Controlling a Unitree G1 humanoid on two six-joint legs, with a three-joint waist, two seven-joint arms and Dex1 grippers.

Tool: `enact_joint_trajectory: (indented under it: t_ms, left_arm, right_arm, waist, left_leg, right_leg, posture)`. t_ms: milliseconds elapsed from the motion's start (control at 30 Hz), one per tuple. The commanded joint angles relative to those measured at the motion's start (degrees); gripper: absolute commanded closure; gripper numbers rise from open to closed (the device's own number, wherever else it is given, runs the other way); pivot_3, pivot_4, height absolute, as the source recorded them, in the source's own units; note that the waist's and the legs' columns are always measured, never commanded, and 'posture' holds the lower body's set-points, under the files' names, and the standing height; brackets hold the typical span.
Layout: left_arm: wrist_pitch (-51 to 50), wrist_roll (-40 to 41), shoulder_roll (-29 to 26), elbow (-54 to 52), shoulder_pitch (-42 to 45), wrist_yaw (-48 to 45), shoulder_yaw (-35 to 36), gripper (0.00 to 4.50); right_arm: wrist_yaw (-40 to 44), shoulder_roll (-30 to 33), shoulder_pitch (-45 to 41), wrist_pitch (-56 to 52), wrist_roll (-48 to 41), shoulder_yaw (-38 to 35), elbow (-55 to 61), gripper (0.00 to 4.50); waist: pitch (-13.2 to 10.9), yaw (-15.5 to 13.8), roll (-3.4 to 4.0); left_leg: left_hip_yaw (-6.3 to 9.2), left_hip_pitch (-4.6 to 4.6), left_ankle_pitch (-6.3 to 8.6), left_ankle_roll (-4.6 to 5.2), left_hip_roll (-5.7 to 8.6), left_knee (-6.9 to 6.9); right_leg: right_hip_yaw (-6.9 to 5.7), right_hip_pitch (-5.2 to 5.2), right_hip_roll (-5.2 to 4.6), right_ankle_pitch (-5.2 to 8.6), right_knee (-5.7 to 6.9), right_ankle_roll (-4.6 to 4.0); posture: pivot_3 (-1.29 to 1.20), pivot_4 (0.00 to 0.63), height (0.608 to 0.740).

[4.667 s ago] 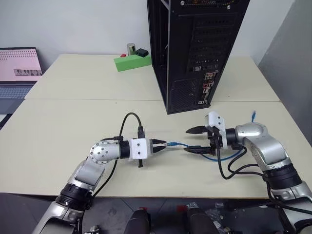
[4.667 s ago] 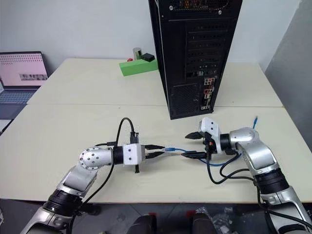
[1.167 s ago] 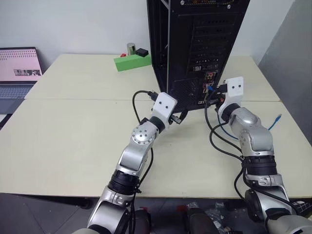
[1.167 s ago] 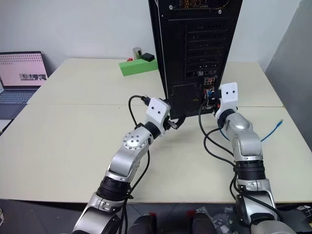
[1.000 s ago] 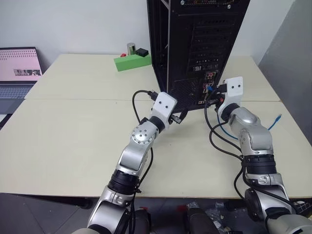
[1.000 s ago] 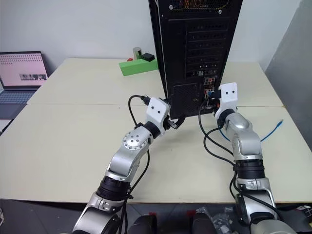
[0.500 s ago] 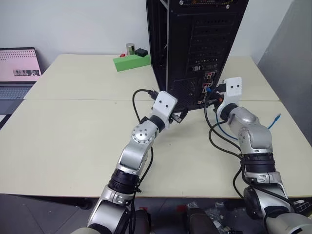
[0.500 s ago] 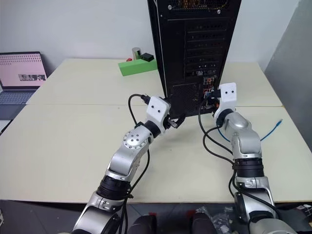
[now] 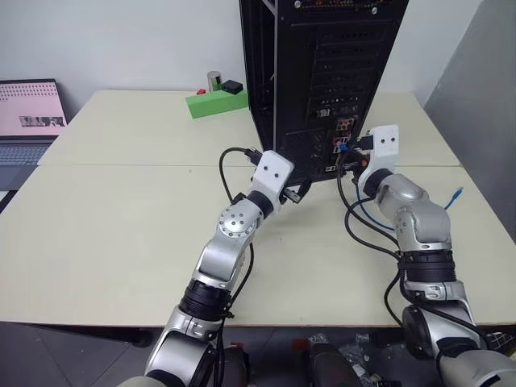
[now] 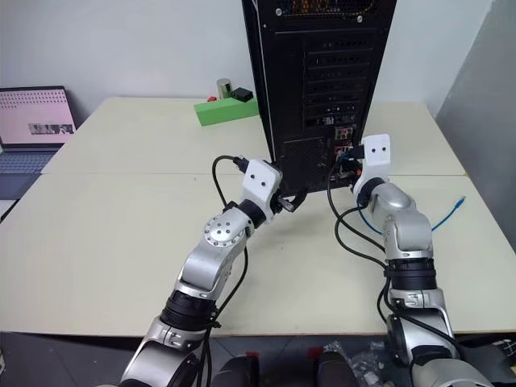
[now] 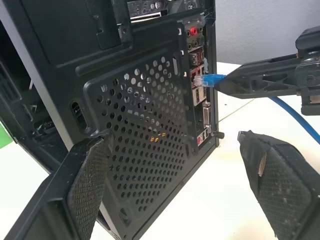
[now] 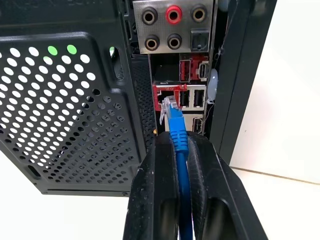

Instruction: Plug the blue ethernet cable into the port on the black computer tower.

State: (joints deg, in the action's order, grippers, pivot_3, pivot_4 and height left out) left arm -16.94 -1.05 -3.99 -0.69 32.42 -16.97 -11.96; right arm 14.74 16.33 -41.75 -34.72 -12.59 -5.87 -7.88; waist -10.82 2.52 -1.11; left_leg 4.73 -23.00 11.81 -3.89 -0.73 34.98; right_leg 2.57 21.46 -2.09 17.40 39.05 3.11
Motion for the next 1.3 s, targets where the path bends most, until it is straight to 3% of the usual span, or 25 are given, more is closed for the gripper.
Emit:
enact_joint_trajectory:
  t_ms: [33, 467, 1300]
  left_arm:
    - [1.5, -0.2, 0.5, -2.0, 0.7, 0.1, -0.2, 0.27]
    - [1.9, -0.2, 0.8, -1.6, 0.6, -0.1, -0.5, 0.27]
    - [2.0, -0.5, 0.7, -1.6, 0.4, 0.2, -0.4, 0.27]
  right_arm:
    - [0.5, 0.8, -2.1, 0.5, 0.2, 0.4, 3.1, 4.5]
    - [-0.7, 0.0, -1.8, -6.0, -3.0, -1.8, 5.6, 4.5]
    - [-1.7, 0.7, -3.1, -3.4, -1.3, -1.6, 1.9, 4.5]
  waist:
    - [0.0, 0.0, 0.0]
    - [0.0, 0.0, 0.0]
    - [0.0, -0.1, 0.0]
  left_leg:
    - [0.0, 0.0, 0.0, 0.0, 0.0, 0.0]
    - [0.01, -0.02, 0.0, 0.0, 0.0, -0.01]
    - [0.0, -0.02, 0.0, 0.0, 0.01, -0.01]
  right_leg:
    - [0.0, 0.0, 0.0, 0.0, 0.0, 0.0]
    - [0.0, 0.0, 0.0, 0.0, -0.02, 0.0]
    - [0.0, 0.0, 0.0, 0.0, -0.03, 0.0]
  posture:
    - [0.0, 0.15, 0.74]
    - [0.0, 0.15, 0.74]
    - [0.0, 0.15, 0.74]
